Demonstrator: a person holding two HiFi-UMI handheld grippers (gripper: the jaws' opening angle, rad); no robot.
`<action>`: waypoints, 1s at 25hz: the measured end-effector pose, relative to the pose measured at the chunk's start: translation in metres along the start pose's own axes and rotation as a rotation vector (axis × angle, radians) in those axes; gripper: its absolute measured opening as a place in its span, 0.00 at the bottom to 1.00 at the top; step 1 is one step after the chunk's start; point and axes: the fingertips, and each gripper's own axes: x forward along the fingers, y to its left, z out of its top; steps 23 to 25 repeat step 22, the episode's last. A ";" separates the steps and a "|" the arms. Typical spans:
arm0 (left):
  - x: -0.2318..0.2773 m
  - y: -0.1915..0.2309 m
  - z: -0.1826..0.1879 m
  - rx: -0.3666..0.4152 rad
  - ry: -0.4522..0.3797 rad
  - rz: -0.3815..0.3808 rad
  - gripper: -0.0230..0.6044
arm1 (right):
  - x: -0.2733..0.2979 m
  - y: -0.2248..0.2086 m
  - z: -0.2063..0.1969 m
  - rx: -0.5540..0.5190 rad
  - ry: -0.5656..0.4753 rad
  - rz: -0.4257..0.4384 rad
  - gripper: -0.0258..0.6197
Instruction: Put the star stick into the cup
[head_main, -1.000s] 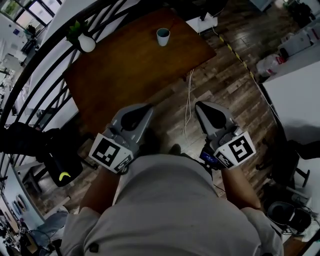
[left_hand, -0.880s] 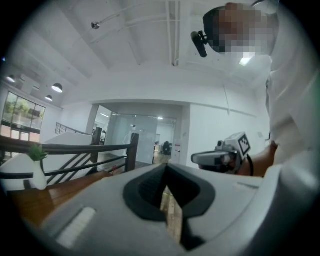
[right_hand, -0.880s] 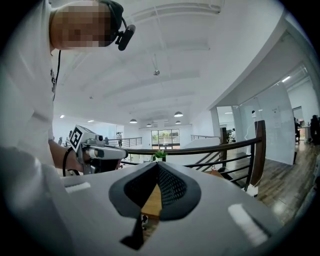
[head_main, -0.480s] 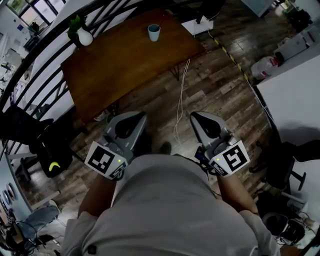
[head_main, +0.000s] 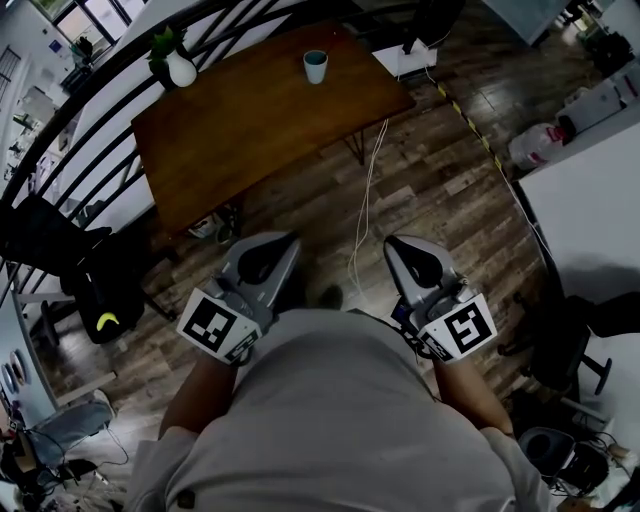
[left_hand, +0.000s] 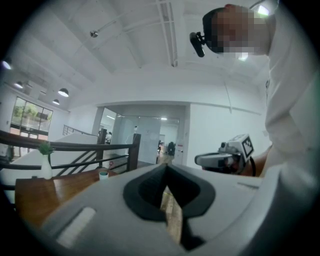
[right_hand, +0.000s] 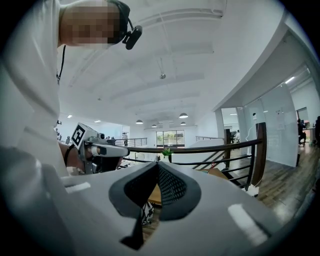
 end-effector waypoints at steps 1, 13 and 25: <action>0.000 -0.002 0.001 0.004 -0.001 -0.003 0.04 | -0.001 0.001 0.001 0.001 -0.003 0.001 0.05; 0.008 -0.011 0.002 0.023 0.003 -0.016 0.04 | -0.013 -0.002 -0.003 0.013 -0.009 0.001 0.05; 0.010 -0.017 -0.001 0.023 0.004 -0.025 0.04 | -0.019 -0.001 -0.005 0.013 -0.011 -0.005 0.05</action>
